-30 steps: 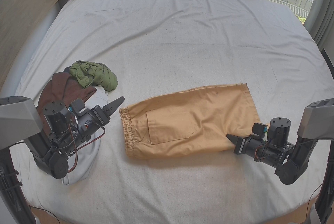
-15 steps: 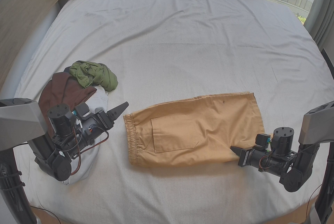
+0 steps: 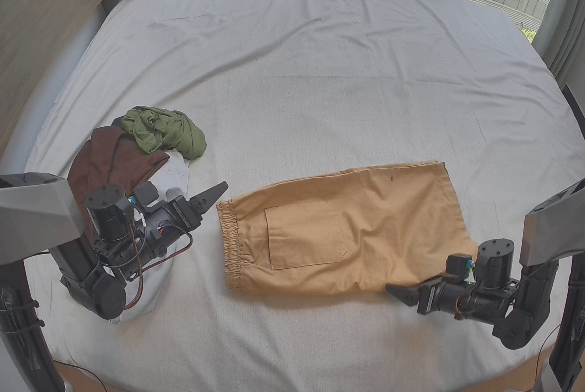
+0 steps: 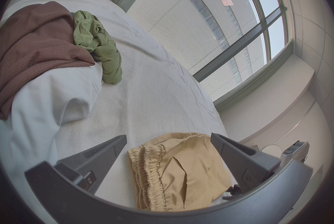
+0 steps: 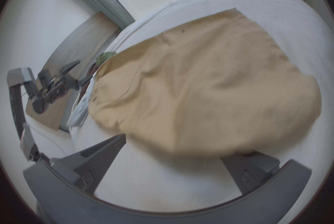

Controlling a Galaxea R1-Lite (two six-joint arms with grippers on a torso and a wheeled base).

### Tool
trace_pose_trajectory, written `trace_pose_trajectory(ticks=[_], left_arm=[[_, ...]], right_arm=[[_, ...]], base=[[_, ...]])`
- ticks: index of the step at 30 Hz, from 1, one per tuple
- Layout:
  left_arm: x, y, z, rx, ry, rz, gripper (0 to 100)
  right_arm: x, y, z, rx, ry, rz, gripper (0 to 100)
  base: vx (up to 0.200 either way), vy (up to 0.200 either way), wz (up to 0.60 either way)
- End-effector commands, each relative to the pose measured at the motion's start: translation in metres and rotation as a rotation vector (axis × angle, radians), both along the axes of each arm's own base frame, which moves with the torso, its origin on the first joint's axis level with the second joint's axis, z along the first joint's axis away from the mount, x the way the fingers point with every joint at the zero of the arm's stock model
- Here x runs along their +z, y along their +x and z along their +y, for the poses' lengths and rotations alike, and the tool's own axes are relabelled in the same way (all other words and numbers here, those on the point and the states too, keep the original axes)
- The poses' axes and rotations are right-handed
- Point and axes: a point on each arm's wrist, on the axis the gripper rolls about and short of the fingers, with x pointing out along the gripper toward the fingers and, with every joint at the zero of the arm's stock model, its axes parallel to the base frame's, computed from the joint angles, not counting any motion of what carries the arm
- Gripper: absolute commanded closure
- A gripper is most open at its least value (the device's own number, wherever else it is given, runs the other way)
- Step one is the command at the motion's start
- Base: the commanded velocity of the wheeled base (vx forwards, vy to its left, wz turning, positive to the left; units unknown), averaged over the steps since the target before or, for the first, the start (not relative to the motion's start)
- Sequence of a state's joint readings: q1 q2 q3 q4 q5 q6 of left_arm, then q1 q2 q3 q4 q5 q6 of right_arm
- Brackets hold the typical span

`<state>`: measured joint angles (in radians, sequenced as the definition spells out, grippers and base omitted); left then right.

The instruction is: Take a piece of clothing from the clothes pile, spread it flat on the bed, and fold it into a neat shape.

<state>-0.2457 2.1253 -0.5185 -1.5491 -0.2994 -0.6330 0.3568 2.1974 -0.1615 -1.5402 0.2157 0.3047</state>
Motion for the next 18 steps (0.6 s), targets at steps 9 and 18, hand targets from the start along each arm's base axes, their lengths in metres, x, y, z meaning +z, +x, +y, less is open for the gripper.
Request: trace_pose_trajectory(ticks=[9,18], left_arm=[[-0.020,-0.018,-0.013,-0.055,0.028,0.096,0],[-0.051,-0.020,-0.013,-0.057,0.070,0.202,0]], right_arm=[[0.010,-0.037,0.048,0.315,0.058,0.018,0],[0.043,-0.018,0.074,0.385,0.158,-0.169,0]], base=[[0.000,0.000,0.00],[0.000,0.000,0.00]])
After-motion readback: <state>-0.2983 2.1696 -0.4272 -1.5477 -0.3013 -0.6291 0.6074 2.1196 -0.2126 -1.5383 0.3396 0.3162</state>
